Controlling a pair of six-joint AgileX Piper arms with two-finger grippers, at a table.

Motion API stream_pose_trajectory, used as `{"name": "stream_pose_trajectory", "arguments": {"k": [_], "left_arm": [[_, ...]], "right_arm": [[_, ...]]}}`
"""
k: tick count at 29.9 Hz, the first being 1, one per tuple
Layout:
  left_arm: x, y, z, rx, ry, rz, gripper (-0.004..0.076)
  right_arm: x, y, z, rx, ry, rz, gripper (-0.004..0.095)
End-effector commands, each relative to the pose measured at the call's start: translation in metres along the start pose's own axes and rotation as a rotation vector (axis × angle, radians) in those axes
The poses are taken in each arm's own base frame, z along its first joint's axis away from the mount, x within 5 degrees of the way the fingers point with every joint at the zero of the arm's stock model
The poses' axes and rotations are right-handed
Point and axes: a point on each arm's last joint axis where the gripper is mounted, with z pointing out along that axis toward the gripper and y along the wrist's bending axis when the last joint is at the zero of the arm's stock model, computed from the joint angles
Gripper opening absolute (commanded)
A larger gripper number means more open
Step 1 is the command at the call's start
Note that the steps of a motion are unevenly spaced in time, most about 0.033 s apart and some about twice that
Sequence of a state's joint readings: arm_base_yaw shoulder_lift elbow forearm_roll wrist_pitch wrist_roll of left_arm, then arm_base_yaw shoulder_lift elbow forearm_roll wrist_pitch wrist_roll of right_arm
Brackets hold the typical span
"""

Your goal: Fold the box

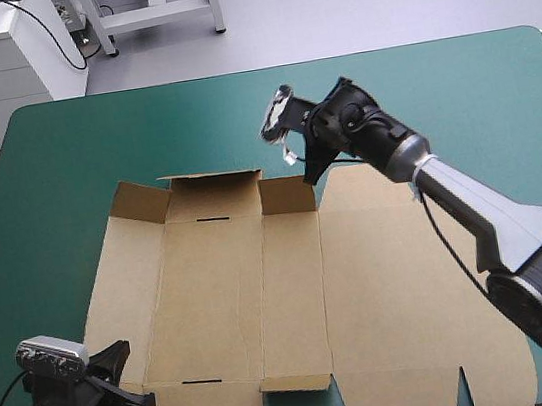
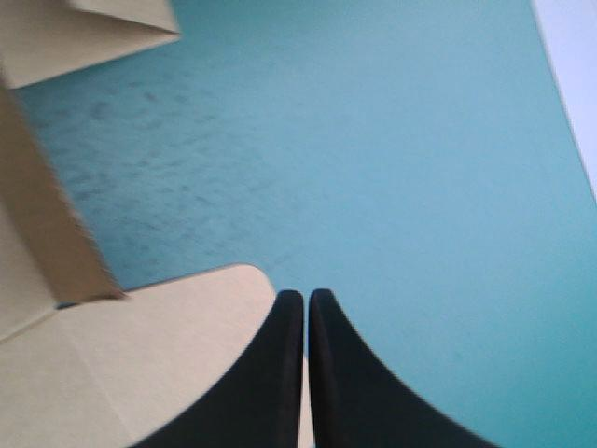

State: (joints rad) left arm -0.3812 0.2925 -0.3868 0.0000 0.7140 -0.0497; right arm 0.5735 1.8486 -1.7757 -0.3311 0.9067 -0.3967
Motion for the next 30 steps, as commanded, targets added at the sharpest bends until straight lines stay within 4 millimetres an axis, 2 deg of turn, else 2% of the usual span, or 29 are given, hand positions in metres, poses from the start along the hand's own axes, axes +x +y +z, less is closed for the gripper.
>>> {"name": "stream_pose_trajectory", "arguments": {"k": [1,6,10,14,18,22,26,30], "left_arm": [[-0.012,-0.002,-0.003,0.016,-0.078,-0.011,-0.0008],[-0.012,-0.002,-0.003,0.016,-0.078,-0.013,-0.0008],[-0.012,-0.002,-0.003,0.016,-0.078,-0.013,-0.0008],[-0.012,-0.002,-0.003,0.016,-0.078,-0.013,-0.0008],[-0.014,0.000,-0.003,-0.001,-0.065,-0.007,-0.0008],[-0.030,0.001,-0.005,-0.022,-0.020,-0.031,-0.0008],[-0.059,-0.001,-0.001,-0.029,0.070,-0.033,-0.0008],[-0.094,-0.003,0.015,-0.034,0.189,-0.038,-0.0008]], "right_arm": [[0.020,-0.052,-0.060,0.164,-0.057,0.177,-0.0019],[0.073,-0.087,-0.110,0.151,-0.001,0.370,-0.0019],[0.119,-0.095,-0.144,0.114,-0.016,0.537,-0.0019],[0.160,-0.086,-0.176,0.124,-0.025,0.684,-0.0019],[0.192,-0.065,-0.195,0.152,-0.005,0.773,-0.0019],[0.210,-0.041,-0.204,0.164,-0.008,0.820,-0.0019],[0.214,-0.025,-0.204,0.135,-0.030,0.842,-0.0020],[0.215,-0.018,-0.195,0.073,-0.041,0.878,-0.0020]]}}
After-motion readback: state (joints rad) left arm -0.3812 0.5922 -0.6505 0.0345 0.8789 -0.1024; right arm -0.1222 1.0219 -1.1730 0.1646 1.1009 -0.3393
